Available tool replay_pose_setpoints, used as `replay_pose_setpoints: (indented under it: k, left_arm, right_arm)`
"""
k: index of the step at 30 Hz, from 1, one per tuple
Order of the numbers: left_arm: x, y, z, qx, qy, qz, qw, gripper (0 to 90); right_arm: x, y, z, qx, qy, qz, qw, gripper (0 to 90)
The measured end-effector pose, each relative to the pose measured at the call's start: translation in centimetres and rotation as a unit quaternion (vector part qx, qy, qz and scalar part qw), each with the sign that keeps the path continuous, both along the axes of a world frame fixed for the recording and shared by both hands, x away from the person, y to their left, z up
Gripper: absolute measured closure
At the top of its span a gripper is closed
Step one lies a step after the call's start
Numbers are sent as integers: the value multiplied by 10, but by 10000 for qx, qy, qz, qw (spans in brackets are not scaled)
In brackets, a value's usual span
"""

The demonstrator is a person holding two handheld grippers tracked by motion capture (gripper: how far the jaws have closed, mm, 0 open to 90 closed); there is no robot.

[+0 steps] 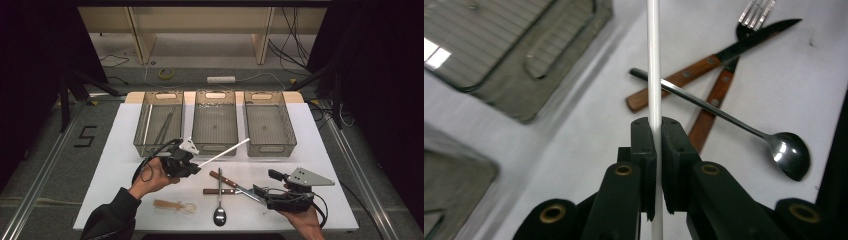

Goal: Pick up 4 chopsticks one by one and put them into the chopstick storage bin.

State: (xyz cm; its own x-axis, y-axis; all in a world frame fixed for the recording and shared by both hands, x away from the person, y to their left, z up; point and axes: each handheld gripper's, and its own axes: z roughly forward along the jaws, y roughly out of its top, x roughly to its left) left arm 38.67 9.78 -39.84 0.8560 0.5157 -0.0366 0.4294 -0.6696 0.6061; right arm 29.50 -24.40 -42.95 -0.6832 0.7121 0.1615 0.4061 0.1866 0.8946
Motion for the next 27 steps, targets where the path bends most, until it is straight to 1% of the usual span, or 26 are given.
replay_pose_setpoints:
  k: [3, 5, 6, 7, 11, 17, 19, 20, 27]
  left_arm:
    - [5, 10, 5, -84, -92, 228, 9997, 855]
    - [7, 16, 9, -136, -139, 336, 9992, 855]
    - [8, 18, 11, -182, -144, 394, 9990, 855]
    - [10, 22, 13, -215, -194, 460, 9985, 855]
    - [15, 35, 19, -290, -260, 669, 9970, 855]
    - [27, 53, 25, -401, -387, 1029, 9931, 856]
    - [32, 58, 26, -460, -406, 1168, 9913, 855]
    - [34, 61, 26, -467, -405, 1211, 9907, 856]
    - [48, 79, 22, -561, -406, 1591, 9848, 855]
  right_arm:
    - [0, 0, 0, 2, -6, 1, 10000, 230]
    - [0, 0, 0, 4, -4, 4, 10000, 230]
    - [0, 0, 0, 2, 1, 4, 10000, 230]
    - [1, 0, -1, -3, 0, 3, 10000, 230]
    - [1, 0, -1, 11, 9, -6, 10000, 230]
    - [2, 0, -2, 7, 37, -10, 10000, 230]
    - [2, 0, -2, 4, 44, -14, 10000, 230]
    - [2, 0, -2, 6, 50, -16, 10000, 230]
    - [3, -1, -2, 25, 69, -43, 10000, 230]
